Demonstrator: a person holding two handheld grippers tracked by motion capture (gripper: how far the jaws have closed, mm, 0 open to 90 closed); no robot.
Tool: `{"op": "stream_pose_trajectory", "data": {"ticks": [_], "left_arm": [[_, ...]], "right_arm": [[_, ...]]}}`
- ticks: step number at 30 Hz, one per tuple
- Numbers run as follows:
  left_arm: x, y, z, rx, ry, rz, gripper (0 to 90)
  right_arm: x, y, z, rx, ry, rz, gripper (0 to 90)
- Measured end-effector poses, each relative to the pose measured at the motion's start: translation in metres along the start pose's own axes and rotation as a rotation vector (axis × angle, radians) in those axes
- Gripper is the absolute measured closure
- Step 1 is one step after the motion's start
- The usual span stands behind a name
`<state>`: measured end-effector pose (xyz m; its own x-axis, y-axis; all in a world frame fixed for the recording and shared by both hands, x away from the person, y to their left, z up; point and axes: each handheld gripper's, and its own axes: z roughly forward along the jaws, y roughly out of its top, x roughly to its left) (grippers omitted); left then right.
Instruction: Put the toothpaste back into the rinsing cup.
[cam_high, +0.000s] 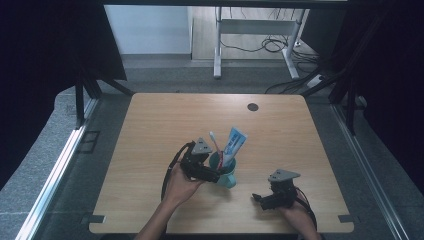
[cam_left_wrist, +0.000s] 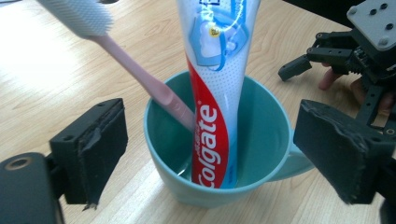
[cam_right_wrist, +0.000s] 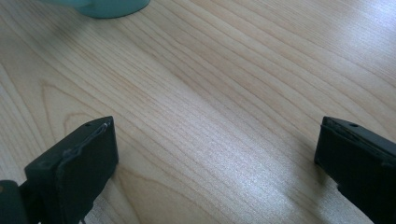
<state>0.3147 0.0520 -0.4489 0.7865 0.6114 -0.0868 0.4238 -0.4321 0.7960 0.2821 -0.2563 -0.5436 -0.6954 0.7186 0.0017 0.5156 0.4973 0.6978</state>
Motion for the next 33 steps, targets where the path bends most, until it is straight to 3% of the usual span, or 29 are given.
{"op": "stream_pose_trajectory", "data": {"ticks": [12,33], "left_arm": [[0.006,-0.007,-0.009,0.007,0.021,-0.004,0.9],[0.016,-0.022,-0.028,0.012,0.062,-0.004,0.6]], "right_arm": [[0.0,0.0,0.0,0.0,0.0,0.0,0.0],[0.0,0.0,0.0,-0.001,0.001,0.004,0.0]]}}
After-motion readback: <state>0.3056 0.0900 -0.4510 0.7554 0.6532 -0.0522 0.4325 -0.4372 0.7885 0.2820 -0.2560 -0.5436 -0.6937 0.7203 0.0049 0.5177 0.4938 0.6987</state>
